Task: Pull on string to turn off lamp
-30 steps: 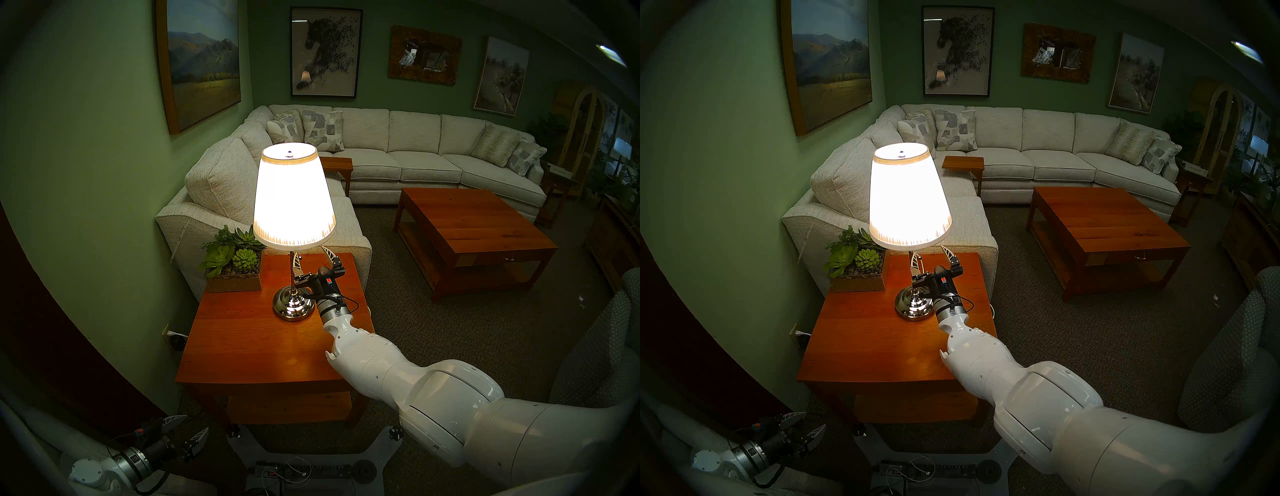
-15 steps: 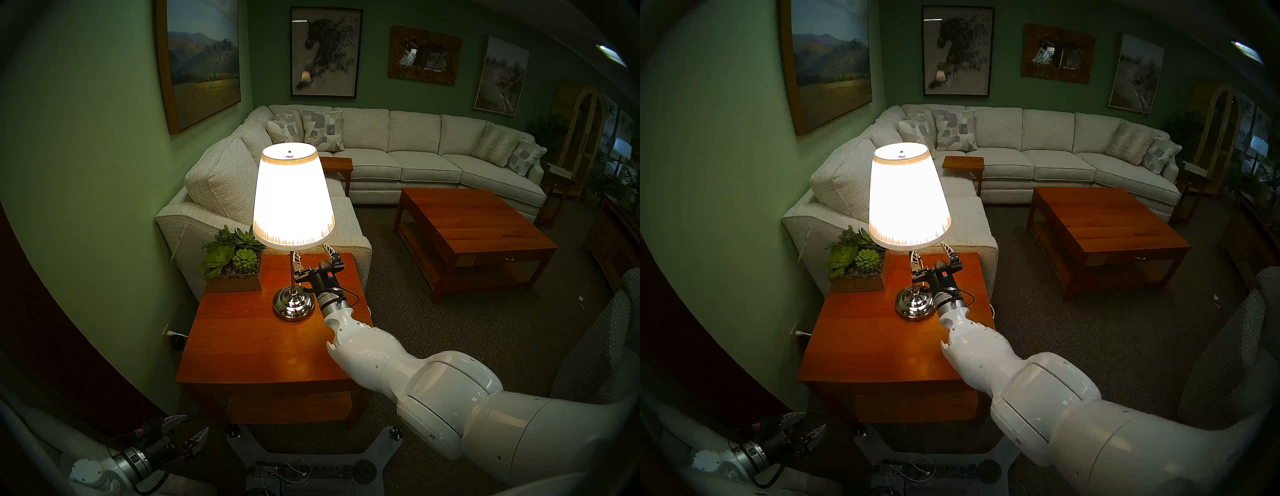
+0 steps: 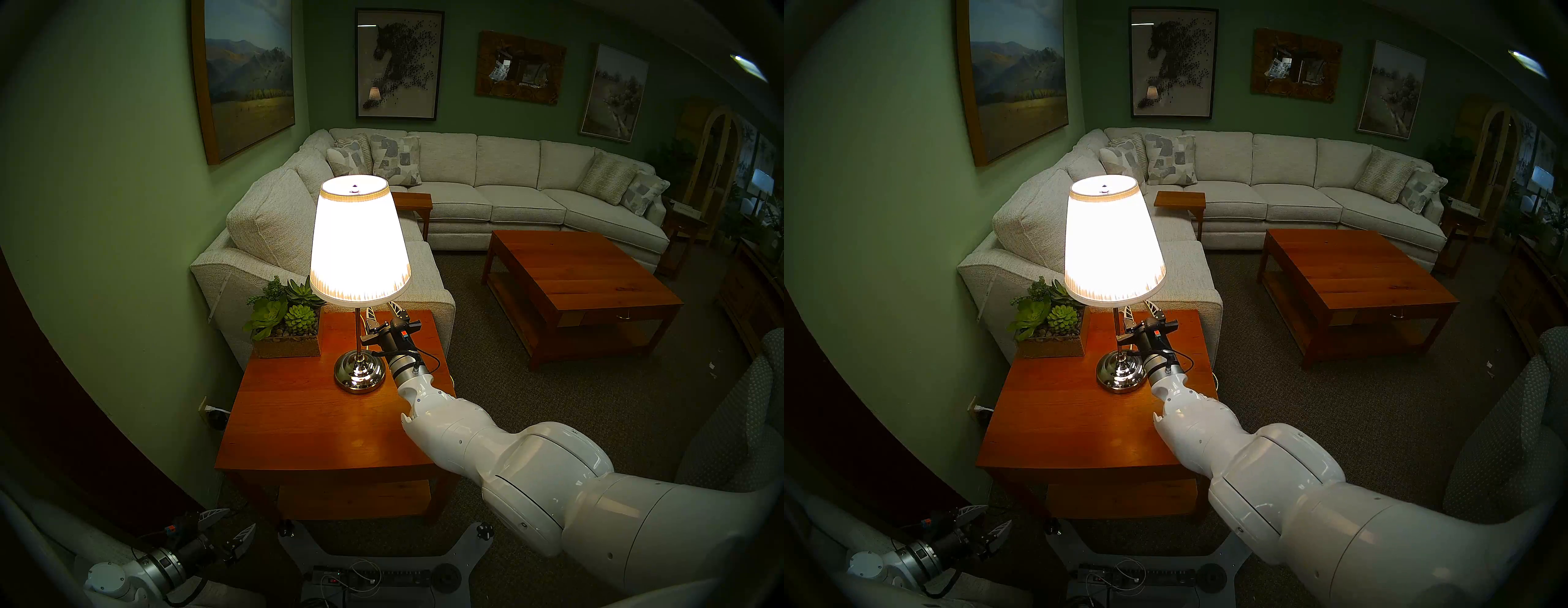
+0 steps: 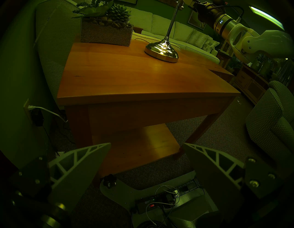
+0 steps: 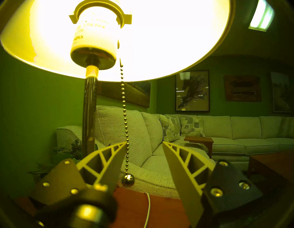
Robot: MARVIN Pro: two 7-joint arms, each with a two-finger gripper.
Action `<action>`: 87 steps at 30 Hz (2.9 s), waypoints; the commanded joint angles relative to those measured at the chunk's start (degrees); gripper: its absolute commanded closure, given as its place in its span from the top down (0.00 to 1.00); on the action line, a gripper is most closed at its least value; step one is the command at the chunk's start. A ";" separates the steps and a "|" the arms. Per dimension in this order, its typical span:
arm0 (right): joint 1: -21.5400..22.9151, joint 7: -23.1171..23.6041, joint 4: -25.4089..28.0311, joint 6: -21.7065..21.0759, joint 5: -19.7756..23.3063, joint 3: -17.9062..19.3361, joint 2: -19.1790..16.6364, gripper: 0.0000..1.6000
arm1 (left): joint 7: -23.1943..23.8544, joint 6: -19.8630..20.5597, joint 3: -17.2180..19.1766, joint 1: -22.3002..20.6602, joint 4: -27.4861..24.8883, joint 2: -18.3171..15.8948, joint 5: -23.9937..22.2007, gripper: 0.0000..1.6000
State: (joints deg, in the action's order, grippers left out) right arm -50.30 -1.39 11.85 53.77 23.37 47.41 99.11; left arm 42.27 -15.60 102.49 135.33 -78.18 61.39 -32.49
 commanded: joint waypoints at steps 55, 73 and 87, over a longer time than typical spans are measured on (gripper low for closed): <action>2.87 4.49 -3.91 -3.01 2.40 0.81 2.46 0.00 | 0.09 -0.22 0.22 -0.14 -0.62 -0.13 -0.13 1.00; 2.76 3.37 -3.05 0.86 1.65 0.43 2.84 0.32 | 0.08 -0.22 0.25 -0.08 -0.70 -0.13 -0.14 1.00; -1.97 0.97 3.50 1.23 0.09 0.41 0.10 0.39 | 0.03 -0.19 0.30 0.02 -0.85 -0.12 -0.15 1.00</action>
State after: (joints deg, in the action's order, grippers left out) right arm -50.94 0.71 10.35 53.77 24.39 47.72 100.59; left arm 42.28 -15.60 102.46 135.28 -78.13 61.38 -32.50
